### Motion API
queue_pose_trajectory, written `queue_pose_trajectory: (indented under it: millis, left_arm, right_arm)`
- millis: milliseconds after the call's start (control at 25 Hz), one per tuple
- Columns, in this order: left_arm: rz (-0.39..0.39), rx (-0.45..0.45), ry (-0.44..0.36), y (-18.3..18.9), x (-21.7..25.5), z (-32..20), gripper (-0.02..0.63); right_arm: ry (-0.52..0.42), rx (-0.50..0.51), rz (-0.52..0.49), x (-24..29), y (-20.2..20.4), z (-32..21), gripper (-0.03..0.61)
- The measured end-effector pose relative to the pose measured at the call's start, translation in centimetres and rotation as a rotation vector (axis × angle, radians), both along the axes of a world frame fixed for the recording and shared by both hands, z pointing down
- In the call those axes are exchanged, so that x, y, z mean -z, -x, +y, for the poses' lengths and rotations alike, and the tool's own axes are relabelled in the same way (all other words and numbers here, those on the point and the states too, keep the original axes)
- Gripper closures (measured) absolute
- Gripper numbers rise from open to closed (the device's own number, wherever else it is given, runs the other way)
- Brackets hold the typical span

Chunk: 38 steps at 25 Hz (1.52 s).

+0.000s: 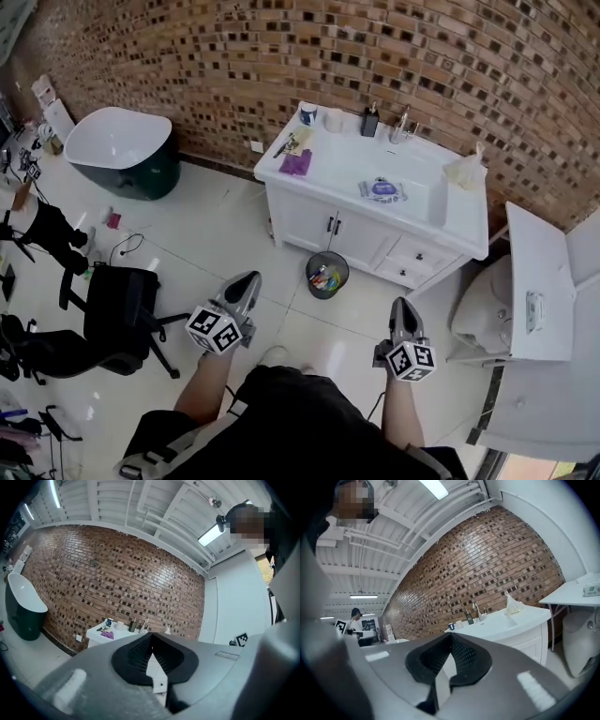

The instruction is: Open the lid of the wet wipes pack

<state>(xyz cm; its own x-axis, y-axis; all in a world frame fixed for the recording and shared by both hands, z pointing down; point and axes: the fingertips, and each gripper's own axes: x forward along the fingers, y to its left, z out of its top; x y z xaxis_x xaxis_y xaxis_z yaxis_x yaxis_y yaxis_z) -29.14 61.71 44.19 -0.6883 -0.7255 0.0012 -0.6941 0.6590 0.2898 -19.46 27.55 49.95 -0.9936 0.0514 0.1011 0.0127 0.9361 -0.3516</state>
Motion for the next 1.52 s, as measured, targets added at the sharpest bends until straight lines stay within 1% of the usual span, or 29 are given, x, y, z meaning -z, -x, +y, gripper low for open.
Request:
queue_pose_trajectory:
  millis: [80,200,280,360,440,520,680,720,840,880,960,1040,1160,1240,1360,1520]
  left_arm:
    - [0.003,-0.028,0.007,0.8,-0.1,-0.8,0.612]
    - [-0.022,-0.105,0.022,1.9,0.6,-2.5,0.612]
    - [-0.035,-0.153,0.03,2.7,1.0,-3.0,0.612]
    - [-0.021,-0.17,0.007,3.5,1.1,-3.0,0.612]
    - [-0.007,-0.168,-0.028,4.2,1.1,-2.8,0.612]
    - [-0.014,-0.182,-0.032,4.9,1.0,-2.8,0.612]
    - [-0.021,-0.254,-0.006,6.0,0.4,-3.6,0.612]
    - [-0.019,-0.273,-0.007,6.5,0.4,-3.7,0.612]
    - [0.001,-0.328,-0.046,7.6,0.7,-4.2,0.612]
    - [0.0,-0.347,-0.048,7.8,0.8,-4.3,0.612]
    - [-0.015,-0.39,-0.025,7.8,0.5,-4.6,0.612]
    - [-0.014,-0.425,-0.014,8.2,0.1,-4.9,0.612]
    - [0.018,-0.475,-0.044,8.4,-0.5,-6.0,0.612]
    - [0.041,-0.524,-0.059,7.6,-1.2,-7.1,0.612]
    - [0.065,-0.61,-0.049,6.4,-2.4,-8.8,0.612]
    - [0.06,-0.704,-0.043,5.5,-2.2,-10.9,0.612]
  right_arm:
    - [-0.008,-0.015,-0.004,0.3,-0.1,-0.2,0.572]
    - [-0.006,-0.07,0.011,0.4,-0.2,-0.7,0.572]
    - [0.008,-0.108,0.0,0.7,-0.3,-0.5,0.572]
    - [0.011,-0.122,-0.017,1.2,-0.2,0.0,0.572]
    - [-0.006,-0.114,-0.026,1.6,0.5,0.5,0.572]
    - [-0.014,-0.117,-0.026,1.6,1.3,1.1,0.572]
    - [-0.015,-0.17,-0.015,1.4,1.3,1.8,0.572]
    - [-0.017,-0.187,-0.016,1.7,1.2,2.0,0.572]
    - [-0.015,-0.244,-0.036,2.9,0.7,1.9,0.572]
    - [-0.011,-0.268,-0.043,3.2,0.4,1.8,0.572]
    - [-0.003,-0.317,-0.05,3.4,-0.3,1.6,0.572]
    - [-0.004,-0.353,-0.048,3.4,-1.2,1.9,0.572]
    - [-0.035,-0.388,-0.031,3.6,-2.9,2.5,0.572]
    - [-0.046,-0.436,-0.021,3.6,-4.6,2.3,0.572]
    - [-0.046,-0.526,-0.01,3.8,-7.4,1.8,0.572]
    - [-0.071,-0.597,0.018,4.4,-10.8,2.5,0.572]
